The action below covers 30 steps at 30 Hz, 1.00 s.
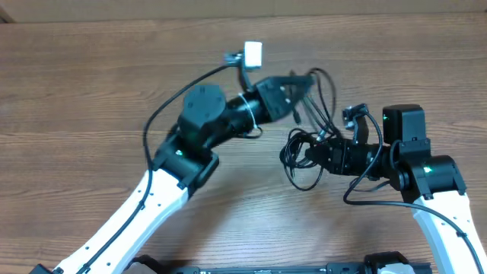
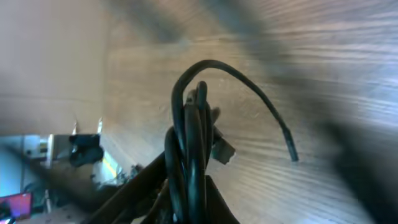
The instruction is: Untangle cables
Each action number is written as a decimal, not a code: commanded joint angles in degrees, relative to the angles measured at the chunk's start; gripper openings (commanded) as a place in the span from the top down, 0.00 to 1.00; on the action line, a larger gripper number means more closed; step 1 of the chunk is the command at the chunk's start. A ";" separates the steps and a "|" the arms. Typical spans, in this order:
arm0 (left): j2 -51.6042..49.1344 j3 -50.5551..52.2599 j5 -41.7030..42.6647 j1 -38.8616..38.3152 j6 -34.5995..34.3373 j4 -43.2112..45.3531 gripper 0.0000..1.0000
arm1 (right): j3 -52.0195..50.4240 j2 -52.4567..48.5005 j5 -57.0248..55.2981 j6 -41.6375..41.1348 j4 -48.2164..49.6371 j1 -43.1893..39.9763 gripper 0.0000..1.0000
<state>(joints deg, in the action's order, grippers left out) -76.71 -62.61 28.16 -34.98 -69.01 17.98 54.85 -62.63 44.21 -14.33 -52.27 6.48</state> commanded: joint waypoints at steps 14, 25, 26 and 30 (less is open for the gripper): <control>-1.16 -0.20 -29.35 7.43 15.89 -66.64 0.01 | -0.09 0.35 16.90 3.54 -1.16 0.37 0.96; -0.61 -0.22 -28.52 9.27 18.53 -82.53 0.01 | -0.09 0.35 -3.78 8.87 -1.05 0.37 0.96; -0.04 -0.22 -27.39 10.49 19.30 -81.50 0.00 | -0.09 0.35 -12.37 8.87 -0.61 0.37 0.96; 2.10 -0.24 -21.33 14.60 22.64 -76.61 0.00 | 0.11 0.37 -32.59 8.85 1.09 0.37 0.96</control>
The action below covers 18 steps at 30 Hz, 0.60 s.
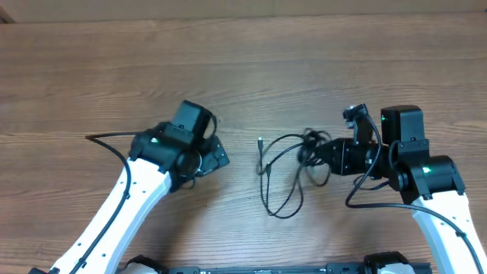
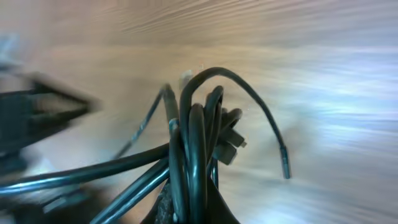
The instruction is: Untangle cables
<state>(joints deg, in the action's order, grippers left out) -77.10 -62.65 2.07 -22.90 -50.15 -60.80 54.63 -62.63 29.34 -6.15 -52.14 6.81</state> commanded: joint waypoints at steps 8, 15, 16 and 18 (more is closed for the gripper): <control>3.74 -0.20 42.86 4.87 30.84 25.31 0.08 | 5.29 5.35 -27.19 8.35 5.70 0.04 0.96; 3.96 -0.20 59.60 4.90 44.85 34.99 0.09 | 5.79 18.10 -4.59 11.17 10.34 0.04 0.96; 4.07 -0.20 61.07 4.90 45.05 36.87 0.08 | 5.79 19.71 -1.57 11.17 10.58 0.04 0.96; 4.13 -0.20 62.90 4.90 44.76 39.52 0.07 | 5.79 21.55 2.56 11.17 10.95 0.04 0.96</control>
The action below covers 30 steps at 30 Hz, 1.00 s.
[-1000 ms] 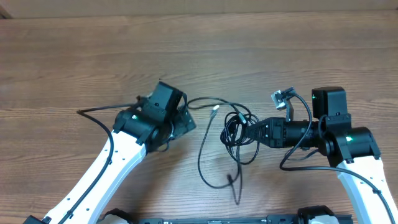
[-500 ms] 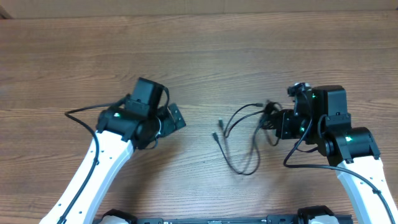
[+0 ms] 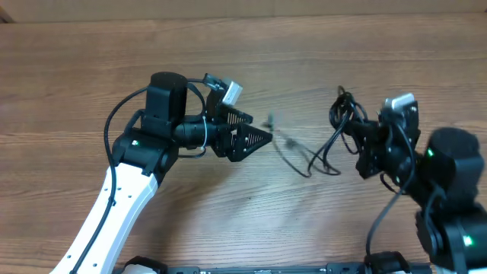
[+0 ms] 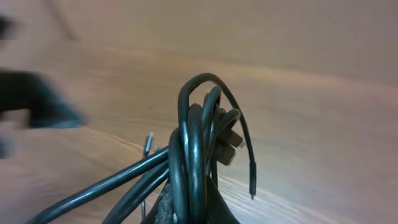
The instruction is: Untangle cables
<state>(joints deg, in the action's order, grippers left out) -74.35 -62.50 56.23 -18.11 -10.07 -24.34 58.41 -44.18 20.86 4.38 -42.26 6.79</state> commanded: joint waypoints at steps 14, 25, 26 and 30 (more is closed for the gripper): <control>1.38 -0.35 28.13 0.09 -2.38 8.79 0.10 | 1.99 4.68 34.36 0.13 9.27 0.07 0.96; 1.40 -0.35 22.75 -2.56 -2.45 16.37 0.08 | 1.99 1.73 35.52 -10.32 9.22 0.07 0.96; 1.40 -0.35 21.57 -3.17 -2.97 16.90 0.09 | 1.99 1.29 36.52 -10.40 9.22 0.07 0.96; 1.38 -0.35 16.70 -7.34 -4.63 17.31 0.15 | 1.99 0.04 37.09 -10.38 9.94 0.07 0.96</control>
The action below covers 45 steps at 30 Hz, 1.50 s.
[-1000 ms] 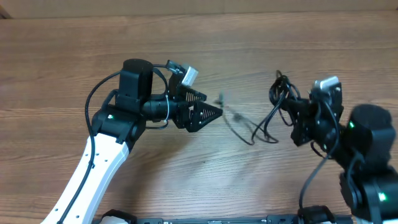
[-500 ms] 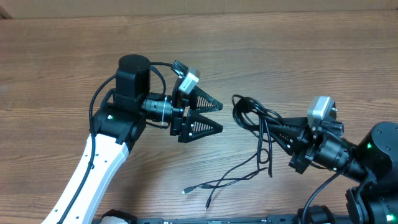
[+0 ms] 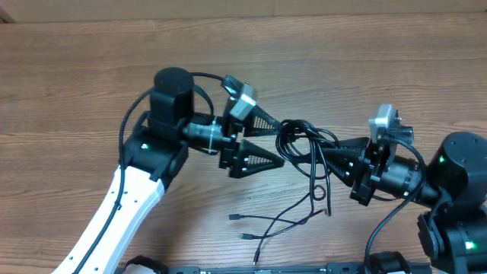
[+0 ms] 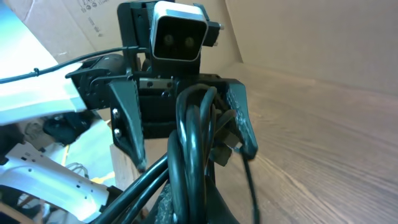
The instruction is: Untangle cables
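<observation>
A tangle of black cables [image 3: 304, 141] hangs between the two arms above the wooden table. My right gripper [image 3: 332, 158] is shut on the bundle; in the right wrist view the cables [image 4: 194, 137] rise straight out of its jaws [image 4: 189, 208]. My left gripper [image 3: 284, 141] points right and stands open, one finger on each side of the bundle's top loop. Facing the right wrist camera, its fingers [image 4: 127, 121] flank the loop without clamping it. Thin cable ends [image 3: 259, 224] trail down to the table.
The wooden table [image 3: 91, 68] runs to its back edge at the top of the overhead view. Plug tips [image 3: 237, 218] lie near the front middle. The left wrist camera [image 4: 177, 34] sits close above the bundle. Cardboard boxes [image 4: 68, 25] stand behind.
My left gripper, then open and short of the cables, now has its fingers on either side of the bundle. The right gripper has brought the bundle left and lower, and cable ends now trail on the table.
First both grippers were at the tangle, the right one shut on it. Then the left arm was back at the left while the right held the bundle low. Then the right held it at the right and the left pointed open toward it. Now they meet again.
</observation>
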Each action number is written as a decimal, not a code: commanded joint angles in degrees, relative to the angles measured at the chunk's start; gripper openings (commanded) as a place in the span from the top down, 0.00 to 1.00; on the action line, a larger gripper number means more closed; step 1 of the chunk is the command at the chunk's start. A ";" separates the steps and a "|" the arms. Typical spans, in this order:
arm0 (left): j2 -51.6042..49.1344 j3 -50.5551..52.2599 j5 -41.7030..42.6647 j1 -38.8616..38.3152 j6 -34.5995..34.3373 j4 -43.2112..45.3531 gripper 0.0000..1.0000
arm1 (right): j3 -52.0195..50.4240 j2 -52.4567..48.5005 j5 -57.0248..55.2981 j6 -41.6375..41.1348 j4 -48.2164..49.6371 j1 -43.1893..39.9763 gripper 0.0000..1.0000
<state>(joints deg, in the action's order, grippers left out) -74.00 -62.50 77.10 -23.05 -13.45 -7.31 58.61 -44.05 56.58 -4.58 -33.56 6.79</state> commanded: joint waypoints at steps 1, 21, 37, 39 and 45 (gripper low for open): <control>1.03 -0.35 -4.35 -3.45 -1.40 0.28 0.16 | 1.79 -0.39 1.36 -1.42 2.78 0.07 0.96; 0.92 -0.35 -26.71 -8.26 -40.50 8.04 0.25 | 1.79 -0.72 -7.45 -1.44 6.27 0.07 0.96; 0.92 -0.33 -26.56 -10.23 -41.18 9.27 0.96 | 1.79 -4.79 -8.59 -1.42 7.50 0.07 0.89; 0.94 -0.33 -26.49 -10.08 -36.96 9.25 0.96 | 1.79 -4.79 -8.59 -1.40 6.88 0.07 0.62; 0.94 -0.33 -26.77 -5.95 -25.68 0.63 0.96 | 1.79 -4.70 -12.74 -0.57 2.95 -0.11 0.12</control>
<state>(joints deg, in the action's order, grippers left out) -73.65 -62.52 50.33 -31.46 -46.92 -3.53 58.92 -49.34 45.84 -5.76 -29.56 6.52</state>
